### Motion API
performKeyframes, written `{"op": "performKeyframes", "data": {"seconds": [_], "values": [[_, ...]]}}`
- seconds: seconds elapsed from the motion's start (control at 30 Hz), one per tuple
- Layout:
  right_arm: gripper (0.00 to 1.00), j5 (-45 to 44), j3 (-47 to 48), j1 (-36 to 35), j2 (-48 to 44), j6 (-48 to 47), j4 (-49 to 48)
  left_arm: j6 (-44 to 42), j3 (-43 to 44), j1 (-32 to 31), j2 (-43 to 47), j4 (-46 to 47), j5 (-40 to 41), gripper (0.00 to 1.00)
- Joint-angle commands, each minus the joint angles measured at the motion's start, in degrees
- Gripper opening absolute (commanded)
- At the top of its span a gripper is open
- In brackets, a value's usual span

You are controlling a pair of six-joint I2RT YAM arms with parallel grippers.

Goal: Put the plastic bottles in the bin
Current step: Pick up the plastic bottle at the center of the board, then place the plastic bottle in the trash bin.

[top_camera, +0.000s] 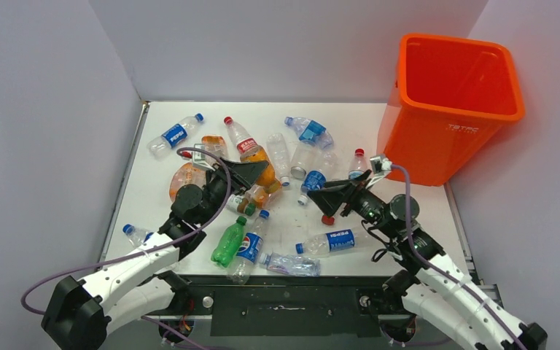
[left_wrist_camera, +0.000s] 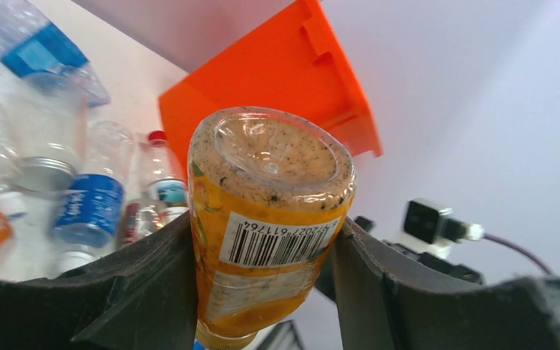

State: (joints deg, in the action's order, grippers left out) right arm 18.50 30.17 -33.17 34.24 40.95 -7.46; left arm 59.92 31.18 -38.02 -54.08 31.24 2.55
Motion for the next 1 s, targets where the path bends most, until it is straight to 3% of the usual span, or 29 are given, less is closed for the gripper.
{"op": "performKeyframes", "data": {"seconds": [0.0, 0.27, 0.43, 0.6, 0.67, 0.8, 0.97], "values": [[0.95, 2.3, 1.8, -7.1, 6.7, 1.6, -13.9, 16.8, -2.9, 0.3, -0.8, 19.3, -1.8, 0.0], [0.96, -18.9, 9.3, -28.8, 17.8, -9.5, -11.6, 20.7, -2.9, -0.2, -0.9, 22.6, -2.5, 0.0], [0.98, -25.0, 7.5, -29.9, 18.8, -8.9, -19.0, 21.2, -3.1, -0.4, 0.5, 22.0, -4.4, 0.0], [0.98, -30.1, 10.8, -29.9, 21.7, -10.2, -16.1, 22.4, -4.1, -0.4, 2.3, 21.5, -5.3, 0.0], [1.0, -30.4, 11.1, -29.9, 22.4, -10.5, -16.7, 22.6, -4.2, -0.4, 2.7, 21.5, -5.8, 0.0], [0.92, -29.7, 11.0, -29.8, 23.3, -10.5, -18.8, 22.9, -4.5, -0.3, 3.2, 21.2, -6.8, 0.0], [0.93, -28.4, 11.5, -29.8, 24.1, -10.5, -20.9, 23.4, -4.5, -0.4, 2.9, 20.4, -8.8, 0.0]]}}
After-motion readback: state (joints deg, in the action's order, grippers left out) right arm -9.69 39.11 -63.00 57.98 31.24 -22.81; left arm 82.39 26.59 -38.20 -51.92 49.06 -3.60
